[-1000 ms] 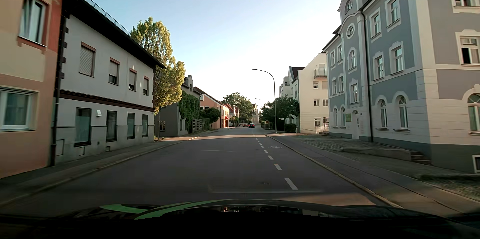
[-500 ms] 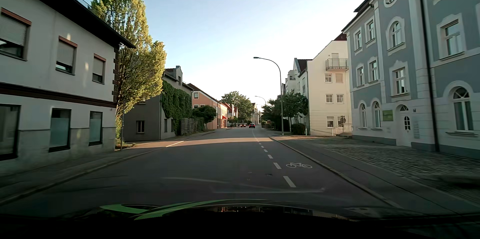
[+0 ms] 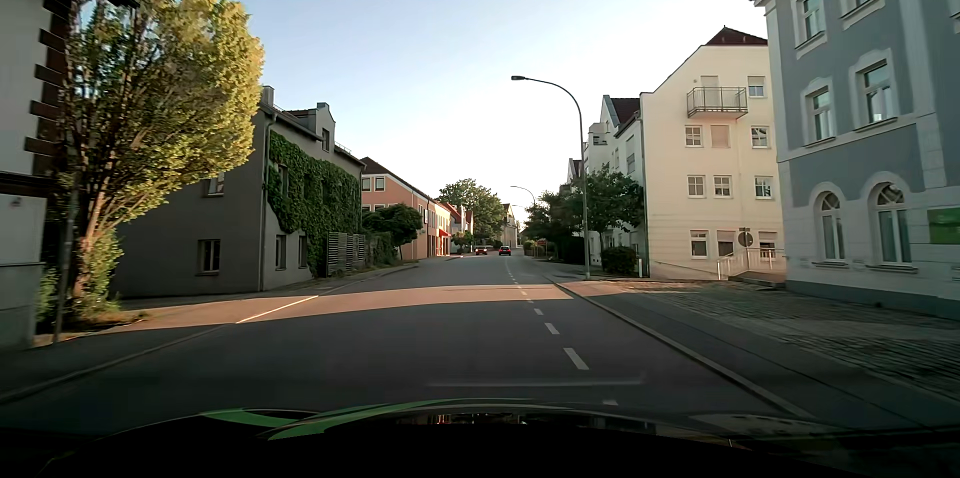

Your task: Follow the waypoints while adhering to traffic rules and regulations

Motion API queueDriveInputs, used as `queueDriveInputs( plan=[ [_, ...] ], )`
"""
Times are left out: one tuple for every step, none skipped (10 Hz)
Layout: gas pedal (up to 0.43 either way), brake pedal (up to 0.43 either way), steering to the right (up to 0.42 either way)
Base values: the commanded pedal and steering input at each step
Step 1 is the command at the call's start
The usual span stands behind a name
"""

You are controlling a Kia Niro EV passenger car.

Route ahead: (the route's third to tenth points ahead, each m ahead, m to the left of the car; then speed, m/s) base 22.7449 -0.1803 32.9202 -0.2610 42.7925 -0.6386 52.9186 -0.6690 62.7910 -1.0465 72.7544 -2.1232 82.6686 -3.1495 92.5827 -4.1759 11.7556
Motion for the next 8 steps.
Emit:
queueDriveInputs(
  plan=[
    [0.138,0.000,0.002],
    [0.138,0.000,0.002],
    [0.138,0.000,0.002],
    [0.138,0.000,0.002],
    [0.138,0.000,0.002],
    [0.138,0.000,0.002],
    [0.138,0.000,0.002],
    [0.138,0.000,0.002]
  ],
)
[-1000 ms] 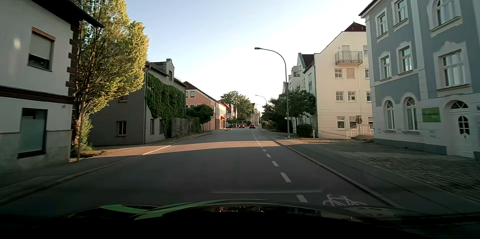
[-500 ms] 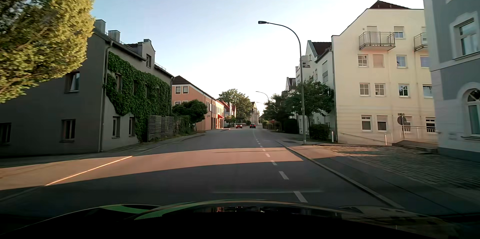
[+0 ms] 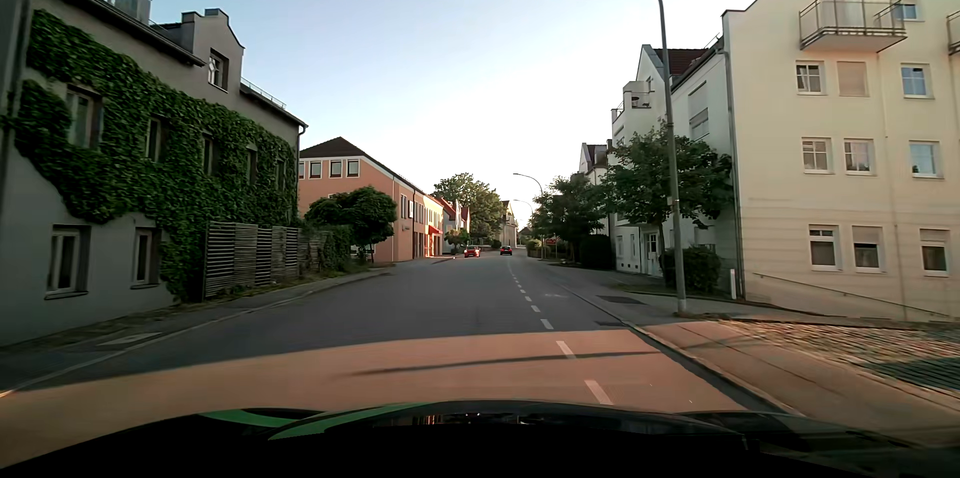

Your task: Follow the waypoints while adhering to traffic rules and regulations

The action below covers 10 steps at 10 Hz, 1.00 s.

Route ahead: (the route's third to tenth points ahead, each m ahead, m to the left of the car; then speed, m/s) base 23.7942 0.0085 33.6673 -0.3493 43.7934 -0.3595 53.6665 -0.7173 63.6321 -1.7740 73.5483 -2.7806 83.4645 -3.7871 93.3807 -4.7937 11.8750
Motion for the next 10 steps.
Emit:
queueDriveInputs(
  plan=[
    [0.138,0.000,0.002],
    [0.138,0.000,0.002],
    [0.138,0.000,0.002],
    [0.138,0.000,0.002],
    [0.138,0.000,0.002],
    [0.138,0.000,0.002],
    [0.138,0.000,0.002],
    [0.138,0.000,0.002],
    [0.138,0.000,0.002],
    [0.138,0.000,0.002]
  ],
)
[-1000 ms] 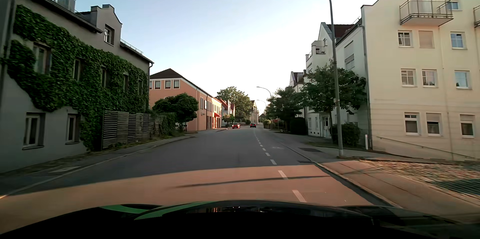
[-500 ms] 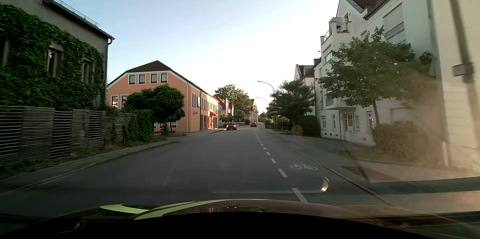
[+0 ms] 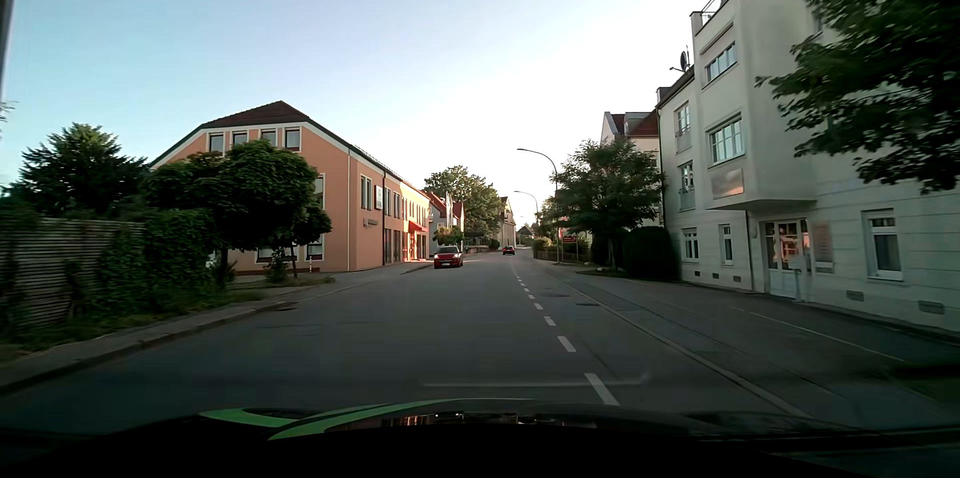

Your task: Follow the waypoints while adhering to traffic rules and regulations

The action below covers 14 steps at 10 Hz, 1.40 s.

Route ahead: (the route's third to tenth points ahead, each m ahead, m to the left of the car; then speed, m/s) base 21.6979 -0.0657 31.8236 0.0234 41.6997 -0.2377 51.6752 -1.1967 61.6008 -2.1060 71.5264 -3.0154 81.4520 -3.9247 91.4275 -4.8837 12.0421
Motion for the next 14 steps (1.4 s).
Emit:
queueDriveInputs(
  plan=[
    [0.138,0.000,0.002],
    [0.138,0.000,0.002],
    [0.138,0.000,0.002],
    [0.138,0.000,0.002],
    [0.138,0.000,0.002],
    [0.138,0.000,0.002],
    [0.138,0.000,0.002],
    [0.138,0.000,0.002],
    [0.138,0.000,0.002],
    [0.130,0.000,0.002],
    [0.110,0.000,0.002],
    [0.098,0.000,0.002],
    [0.098,0.000,0.002],
    [0.098,0.000,0.002]
  ],
)
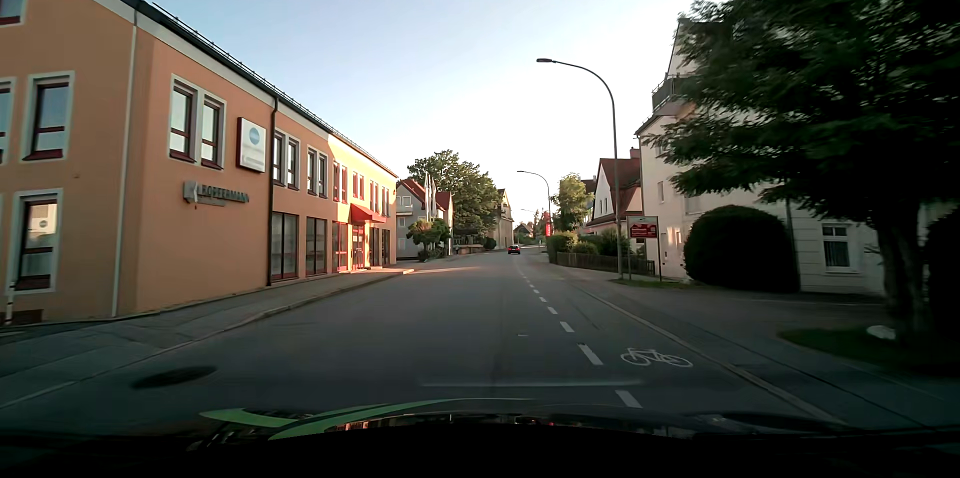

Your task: Follow the waypoints while adhering to traffic rules and regulations

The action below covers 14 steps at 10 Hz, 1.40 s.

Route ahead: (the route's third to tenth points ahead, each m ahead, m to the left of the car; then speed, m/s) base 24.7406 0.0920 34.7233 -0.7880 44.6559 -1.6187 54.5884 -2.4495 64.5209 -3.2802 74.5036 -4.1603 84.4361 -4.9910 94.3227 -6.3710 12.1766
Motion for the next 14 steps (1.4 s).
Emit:
queueDriveInputs(
  plan=[
    [0.098,0.000,0.002],
    [0.098,0.000,0.002],
    [0.098,0.000,0.002],
    [0.098,0.000,0.002],
    [0.098,0.000,0.002],
    [0.098,0.000,0.002],
    [0.098,0.000,0.003],
    [0.098,0.000,0.003],
    [0.098,0.000,0.004],
    [0.098,0.000,0.005],
    [0.098,0.000,0.009],
    [0.098,0.000,0.009],
    [0.098,0.000,0.008],
    [0.098,0.000,0.008]
  ],
)
